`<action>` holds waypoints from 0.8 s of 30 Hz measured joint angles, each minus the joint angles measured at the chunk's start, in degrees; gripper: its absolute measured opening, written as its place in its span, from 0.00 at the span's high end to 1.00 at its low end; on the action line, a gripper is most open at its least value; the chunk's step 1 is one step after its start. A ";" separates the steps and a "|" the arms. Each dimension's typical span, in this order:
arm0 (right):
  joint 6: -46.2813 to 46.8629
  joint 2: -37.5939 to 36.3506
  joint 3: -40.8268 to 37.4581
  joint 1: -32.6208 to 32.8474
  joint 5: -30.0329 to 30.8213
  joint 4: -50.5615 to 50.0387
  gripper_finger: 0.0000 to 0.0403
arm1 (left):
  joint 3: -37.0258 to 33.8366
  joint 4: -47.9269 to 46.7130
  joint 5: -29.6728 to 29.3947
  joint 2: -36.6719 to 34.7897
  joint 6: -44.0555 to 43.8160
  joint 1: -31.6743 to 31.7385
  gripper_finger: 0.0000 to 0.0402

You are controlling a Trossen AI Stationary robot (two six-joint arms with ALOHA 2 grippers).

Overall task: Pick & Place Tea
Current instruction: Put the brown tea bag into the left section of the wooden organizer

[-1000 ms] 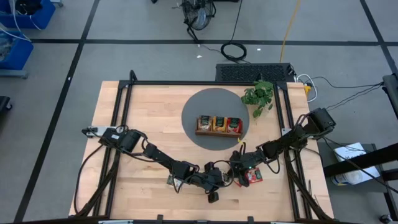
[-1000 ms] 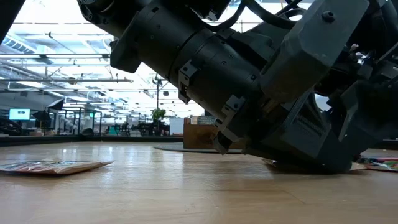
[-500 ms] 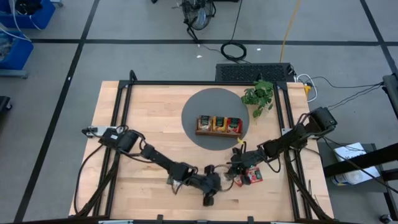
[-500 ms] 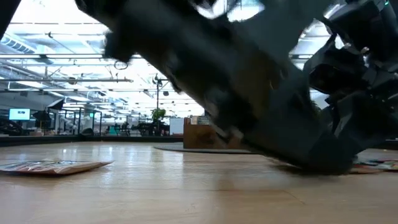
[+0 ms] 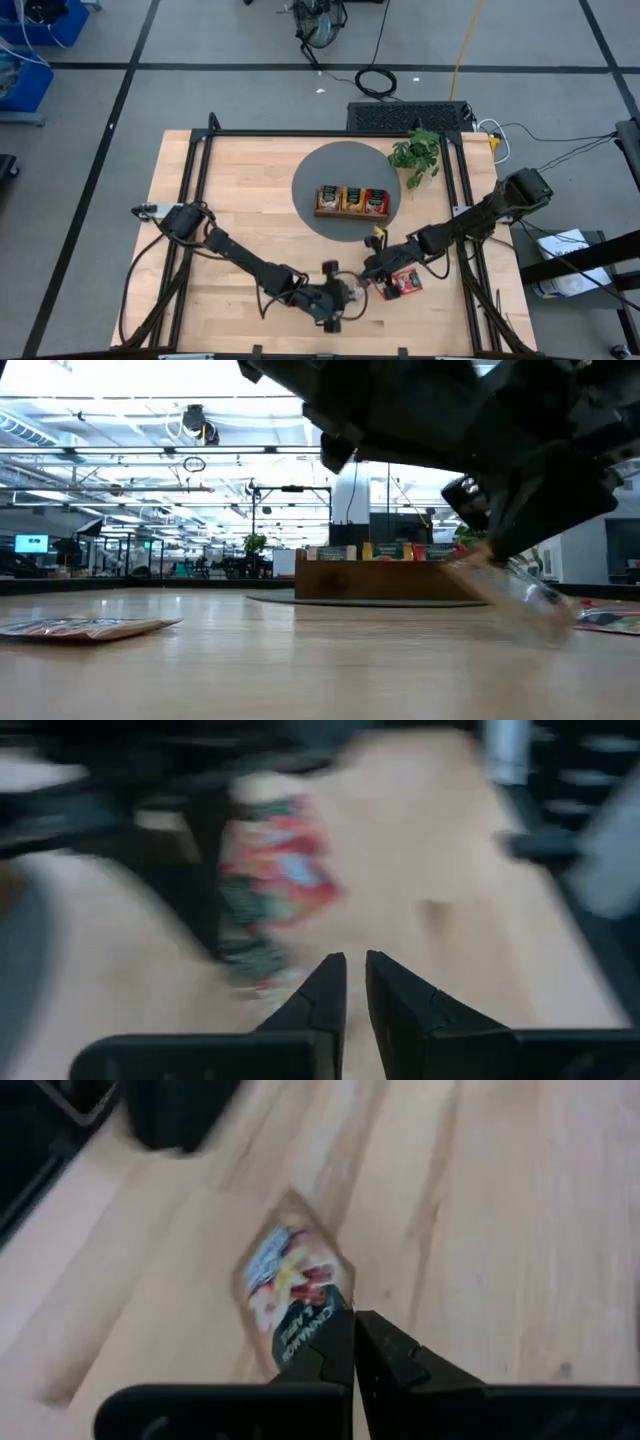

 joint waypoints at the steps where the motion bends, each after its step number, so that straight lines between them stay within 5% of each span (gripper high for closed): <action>1: -1.07 0.07 1.10 0.27 0.16 -1.69 1.00 | 0.05 -1.50 -2.34 -0.45 -1.30 0.07 0.88; 7: -5.85 0.06 4.77 2.87 5.17 -5.48 1.00 | 0.07 -9.51 -6.10 -2.19 -7.22 0.53 0.80; 18: -7.62 0.06 5.35 5.34 11.86 -4.71 1.00 | 0.08 -10.29 -2.39 -2.25 -14.37 2.90 0.29; 24: -8.84 0.06 5.48 5.31 11.78 -2.21 1.00 | 0.10 -10.19 0.85 -2.25 -15.05 5.74 0.21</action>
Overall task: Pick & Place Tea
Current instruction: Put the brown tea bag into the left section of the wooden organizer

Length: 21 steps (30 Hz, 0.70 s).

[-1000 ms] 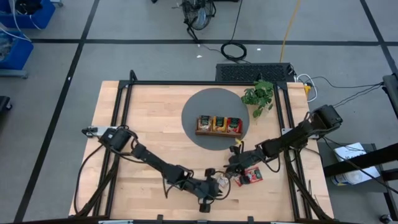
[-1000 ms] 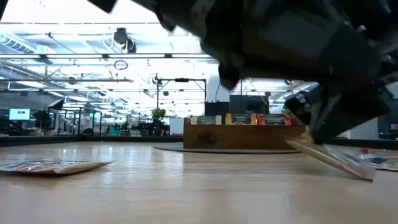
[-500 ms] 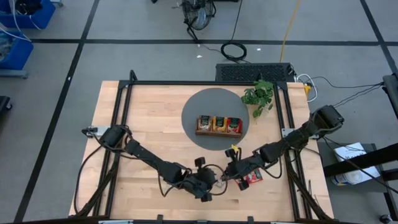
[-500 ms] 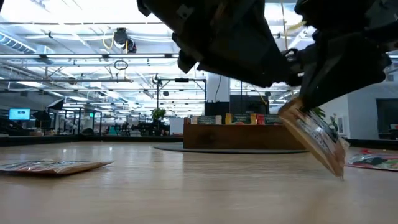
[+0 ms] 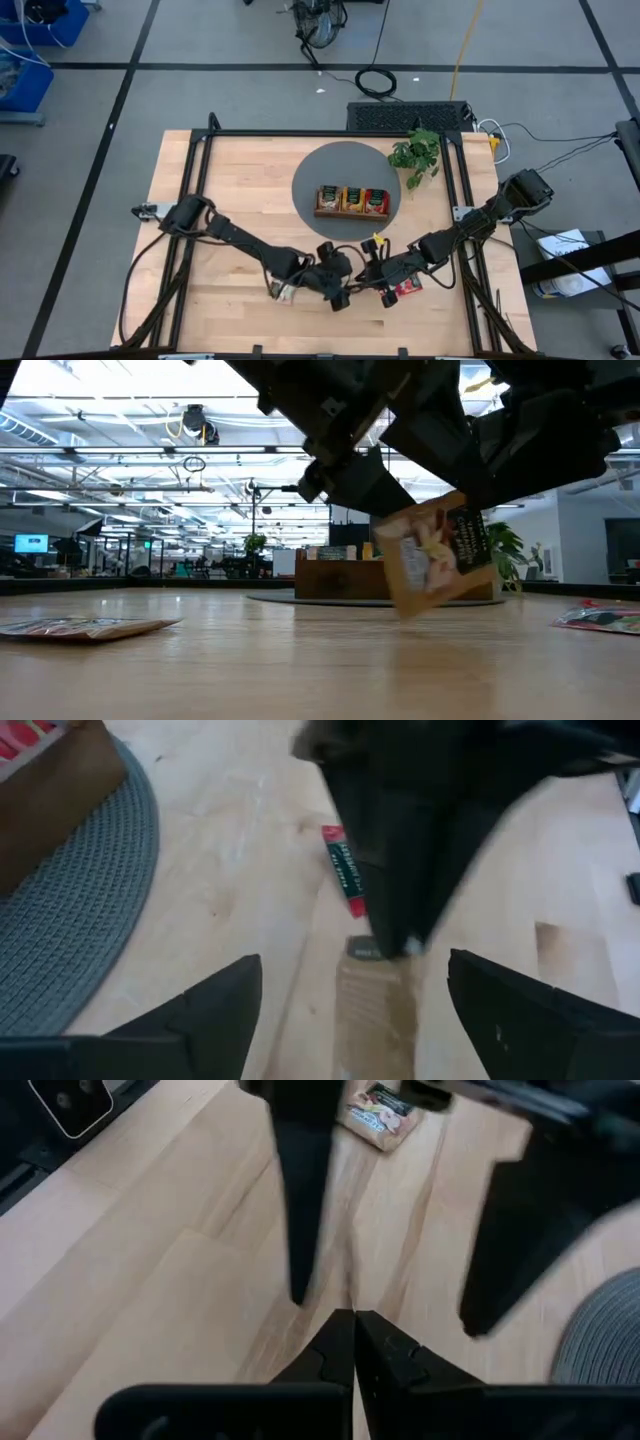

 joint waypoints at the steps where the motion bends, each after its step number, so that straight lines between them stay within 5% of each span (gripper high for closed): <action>1: -0.15 0.00 0.04 0.00 0.03 -0.01 1.00 | 0.00 0.00 1.14 0.00 0.06 0.43 0.22; 6: -0.78 0.00 0.06 -0.11 0.03 0.38 1.00 | 0.07 -0.19 4.54 0.33 1.04 1.49 0.33; 19: -0.35 0.00 0.06 -0.88 0.03 1.77 1.00 | 0.07 -1.03 7.52 0.37 5.57 1.19 0.95; 21: -0.90 0.00 0.06 -0.90 0.01 2.70 1.00 | 0.07 -0.96 7.43 0.37 6.78 0.94 0.98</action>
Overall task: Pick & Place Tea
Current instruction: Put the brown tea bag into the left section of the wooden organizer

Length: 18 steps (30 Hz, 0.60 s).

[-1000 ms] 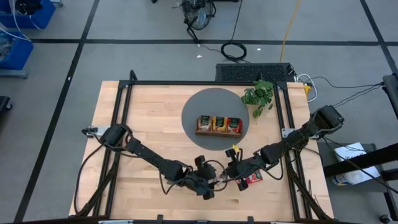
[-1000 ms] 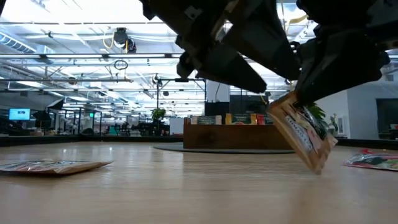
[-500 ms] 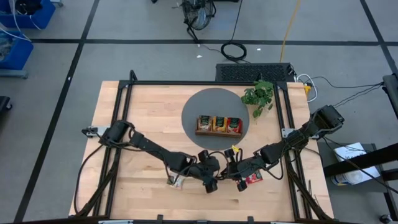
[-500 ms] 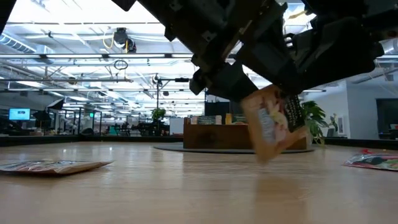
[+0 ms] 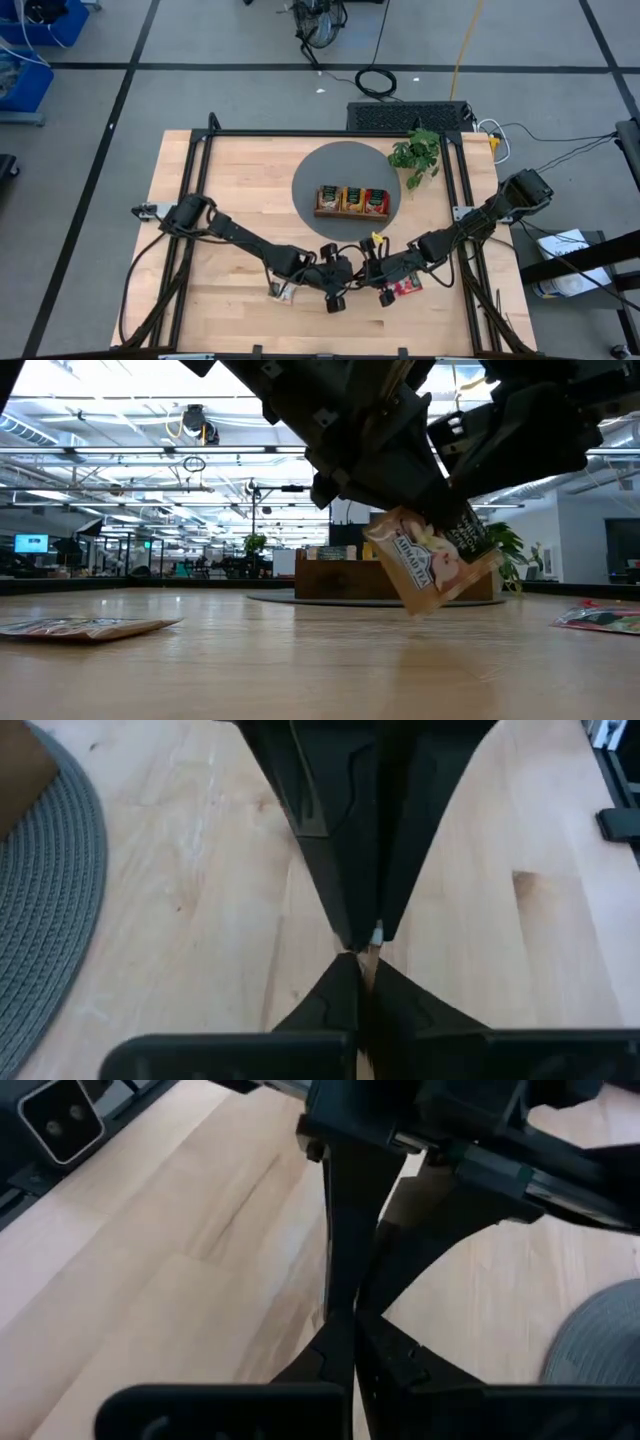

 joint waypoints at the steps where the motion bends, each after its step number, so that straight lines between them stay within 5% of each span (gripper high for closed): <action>1: -0.60 0.00 0.00 0.00 -0.04 0.52 1.00 | 0.00 0.04 -0.27 0.00 0.39 -0.12 0.98; 9: -2.45 -0.63 0.01 0.09 0.04 2.11 0.98 | 0.00 -1.22 -3.76 0.00 2.10 -1.80 0.99; 18: 0.61 -7.04 0.04 0.86 1.33 2.22 0.69 | 0.00 -1.05 -16.19 -0.01 4.76 -5.18 0.99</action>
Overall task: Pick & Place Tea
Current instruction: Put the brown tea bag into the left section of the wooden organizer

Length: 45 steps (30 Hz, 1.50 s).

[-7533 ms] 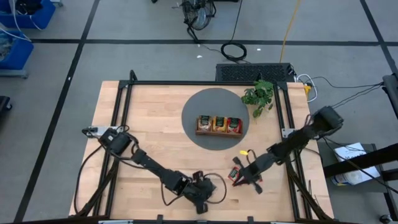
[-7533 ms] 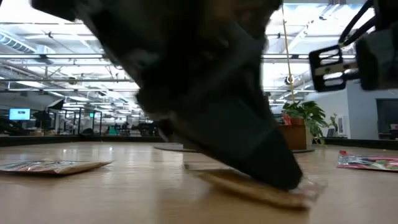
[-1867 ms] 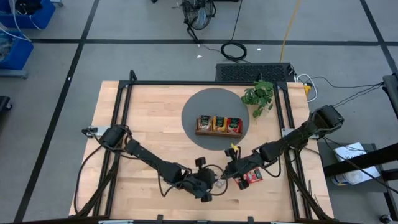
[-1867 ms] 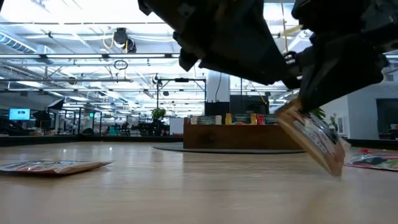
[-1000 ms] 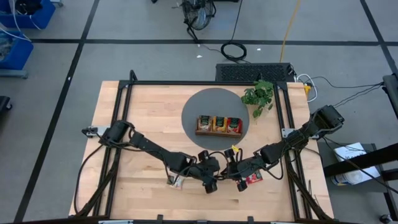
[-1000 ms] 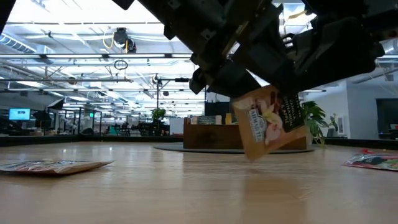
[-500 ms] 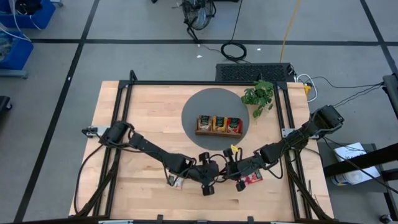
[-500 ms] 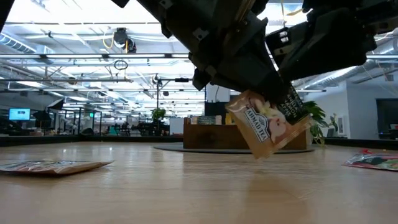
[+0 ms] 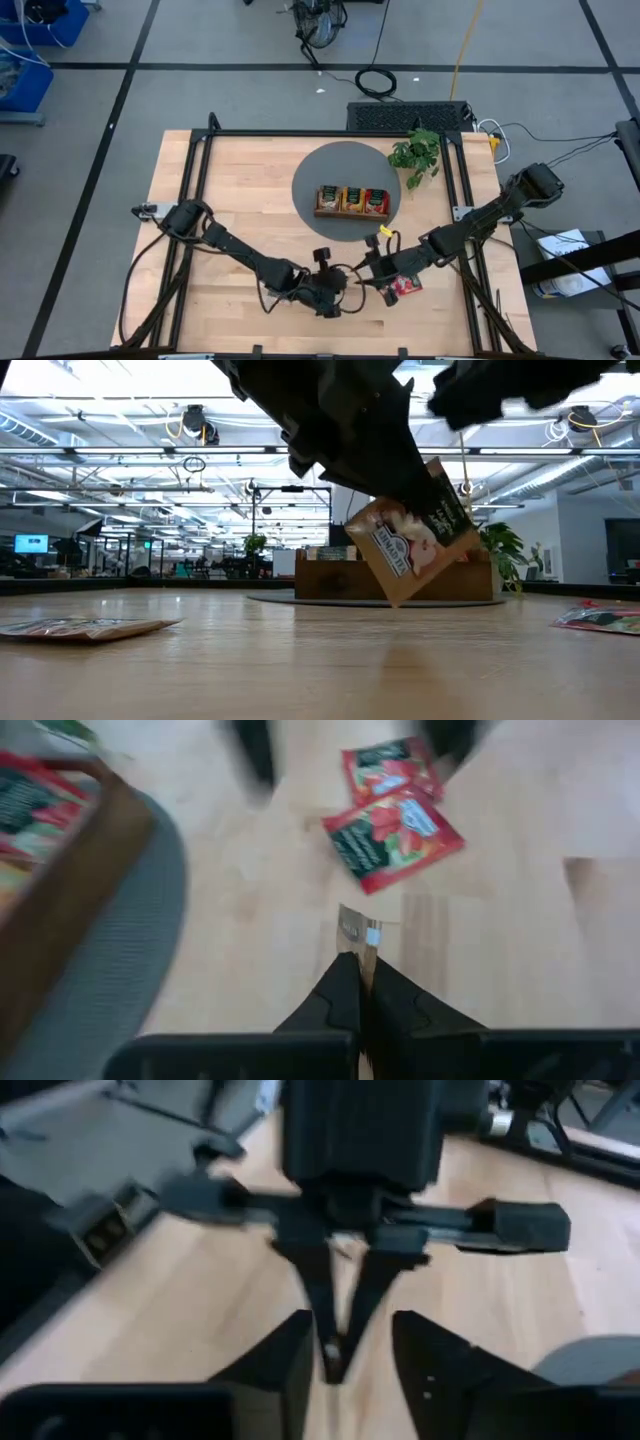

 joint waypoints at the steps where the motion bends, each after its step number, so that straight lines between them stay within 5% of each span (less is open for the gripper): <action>1: 0.63 -0.82 0.00 0.31 -0.03 0.00 0.65 | -0.01 -0.04 -1.74 -0.13 0.09 -0.35 0.99; 8: 7.99 -3.88 0.00 1.19 0.20 -6.48 0.51 | -0.02 1.43 -9.24 -1.11 4.57 -2.94 0.99; 23: 9.20 2.19 -0.63 0.74 0.36 -5.09 0.52 | -0.02 9.11 -10.04 -1.18 10.60 -3.36 0.98; 28: 9.37 2.17 -0.63 0.74 0.34 -5.16 0.62 | -0.02 9.76 -9.42 -1.18 10.57 -3.27 0.99; 34: 7.22 2.17 -0.63 0.63 -0.02 -5.43 0.95 | -0.02 9.97 -9.29 -1.18 10.34 -3.21 0.99; 45: 8.91 0.81 0.07 -1.23 -3.13 -13.33 1.00 | -0.02 9.29 -3.02 -1.18 7.55 -1.87 0.86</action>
